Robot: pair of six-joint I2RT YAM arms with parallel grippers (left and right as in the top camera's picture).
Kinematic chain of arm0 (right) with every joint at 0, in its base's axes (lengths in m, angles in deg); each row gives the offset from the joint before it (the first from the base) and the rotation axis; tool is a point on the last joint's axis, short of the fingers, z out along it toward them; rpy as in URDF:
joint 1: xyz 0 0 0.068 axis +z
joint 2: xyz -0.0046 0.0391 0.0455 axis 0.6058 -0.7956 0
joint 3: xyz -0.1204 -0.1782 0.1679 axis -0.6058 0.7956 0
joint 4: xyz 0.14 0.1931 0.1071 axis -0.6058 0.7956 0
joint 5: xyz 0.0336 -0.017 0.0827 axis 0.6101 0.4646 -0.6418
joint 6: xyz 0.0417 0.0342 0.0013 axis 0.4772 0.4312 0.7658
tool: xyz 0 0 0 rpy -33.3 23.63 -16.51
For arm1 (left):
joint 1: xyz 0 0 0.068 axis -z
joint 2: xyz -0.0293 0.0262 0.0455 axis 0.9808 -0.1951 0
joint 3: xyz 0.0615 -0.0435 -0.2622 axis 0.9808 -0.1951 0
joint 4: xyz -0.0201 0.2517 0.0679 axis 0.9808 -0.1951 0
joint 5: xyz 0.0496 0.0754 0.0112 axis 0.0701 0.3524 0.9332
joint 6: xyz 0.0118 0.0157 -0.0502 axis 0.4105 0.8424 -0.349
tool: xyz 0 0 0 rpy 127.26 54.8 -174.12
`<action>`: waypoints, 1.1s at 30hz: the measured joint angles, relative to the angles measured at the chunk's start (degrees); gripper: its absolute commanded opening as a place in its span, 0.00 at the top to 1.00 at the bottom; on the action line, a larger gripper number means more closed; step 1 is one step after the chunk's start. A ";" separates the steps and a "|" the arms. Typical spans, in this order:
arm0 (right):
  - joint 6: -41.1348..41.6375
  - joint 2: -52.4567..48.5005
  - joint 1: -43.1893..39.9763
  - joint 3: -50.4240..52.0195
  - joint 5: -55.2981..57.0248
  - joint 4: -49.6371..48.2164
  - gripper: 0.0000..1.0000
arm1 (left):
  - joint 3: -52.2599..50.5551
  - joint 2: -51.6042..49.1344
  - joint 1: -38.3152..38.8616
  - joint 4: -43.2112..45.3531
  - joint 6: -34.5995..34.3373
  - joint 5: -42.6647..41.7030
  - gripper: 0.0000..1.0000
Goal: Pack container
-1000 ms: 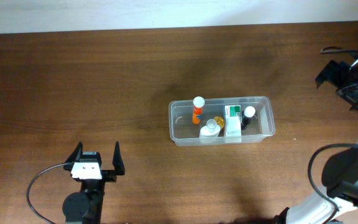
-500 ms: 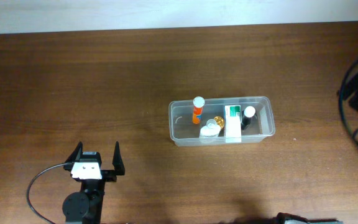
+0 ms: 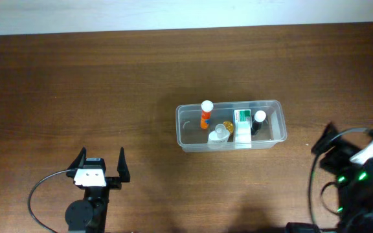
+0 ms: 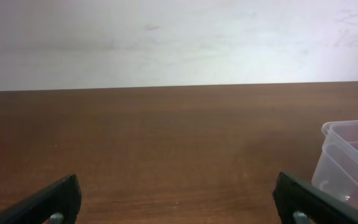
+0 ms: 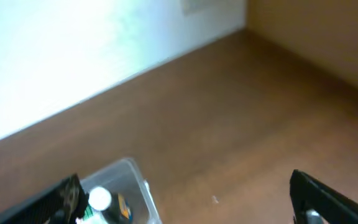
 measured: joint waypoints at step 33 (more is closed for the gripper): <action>-8.79 28.57 5.68 50.64 -13.42 -43.85 0.02 | 0.00 0.00 0.00 -0.02 0.00 0.00 0.01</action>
